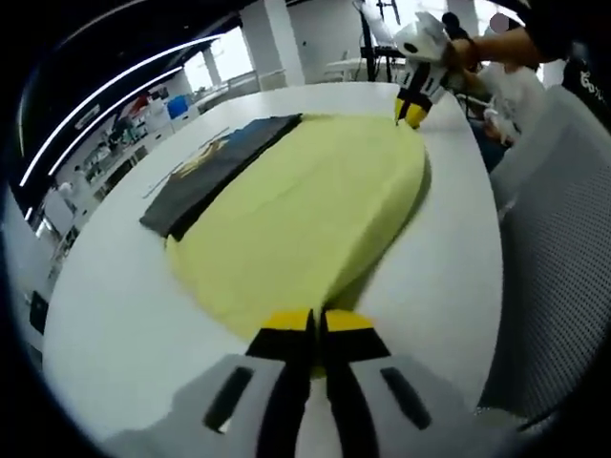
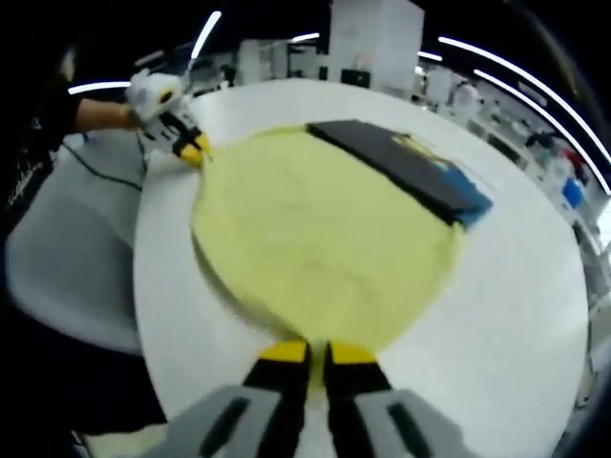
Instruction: Fold the garment on the visible template until the final outline fits inside the template.
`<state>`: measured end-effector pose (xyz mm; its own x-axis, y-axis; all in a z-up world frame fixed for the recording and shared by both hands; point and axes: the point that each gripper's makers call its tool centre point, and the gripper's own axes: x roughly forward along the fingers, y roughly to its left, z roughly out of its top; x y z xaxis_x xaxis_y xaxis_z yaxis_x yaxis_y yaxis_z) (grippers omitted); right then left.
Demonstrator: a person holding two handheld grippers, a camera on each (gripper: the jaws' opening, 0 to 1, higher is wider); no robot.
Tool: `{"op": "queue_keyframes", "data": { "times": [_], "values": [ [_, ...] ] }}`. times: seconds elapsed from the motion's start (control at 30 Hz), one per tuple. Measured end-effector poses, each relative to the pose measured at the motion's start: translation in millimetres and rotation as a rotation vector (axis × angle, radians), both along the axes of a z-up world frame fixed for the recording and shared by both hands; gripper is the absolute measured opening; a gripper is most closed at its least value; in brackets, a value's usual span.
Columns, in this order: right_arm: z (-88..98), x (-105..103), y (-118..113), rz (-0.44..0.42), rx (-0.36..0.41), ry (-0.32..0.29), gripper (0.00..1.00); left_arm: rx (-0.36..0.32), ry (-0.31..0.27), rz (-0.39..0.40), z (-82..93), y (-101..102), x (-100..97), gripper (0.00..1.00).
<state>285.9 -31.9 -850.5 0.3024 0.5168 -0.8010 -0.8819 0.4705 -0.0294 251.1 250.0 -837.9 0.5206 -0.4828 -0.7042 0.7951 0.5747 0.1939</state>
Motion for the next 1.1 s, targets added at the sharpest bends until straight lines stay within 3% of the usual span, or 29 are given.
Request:
{"op": "queue_keyframes", "data": {
  "times": [0.3, 0.6, 1.1],
  "values": [
    [0.8, -10.1, -0.1, 0.047, -0.025, -0.004, 0.00, -0.002, -0.002, 0.026, 5.6, 3.5, -0.6, 0.00],
    [8.4, -24.3, 0.7, 0.023, 0.020, 0.016, 0.00, 0.011, 0.024, 0.028, -0.5, 5.1, -11.2, 0.00],
    [21.3, -51.0, 4.8, -0.024, 0.096, 0.043, 0.00, 0.003, 0.055, 0.048, 6.9, 2.4, -35.1, 0.00]
  ]
}}
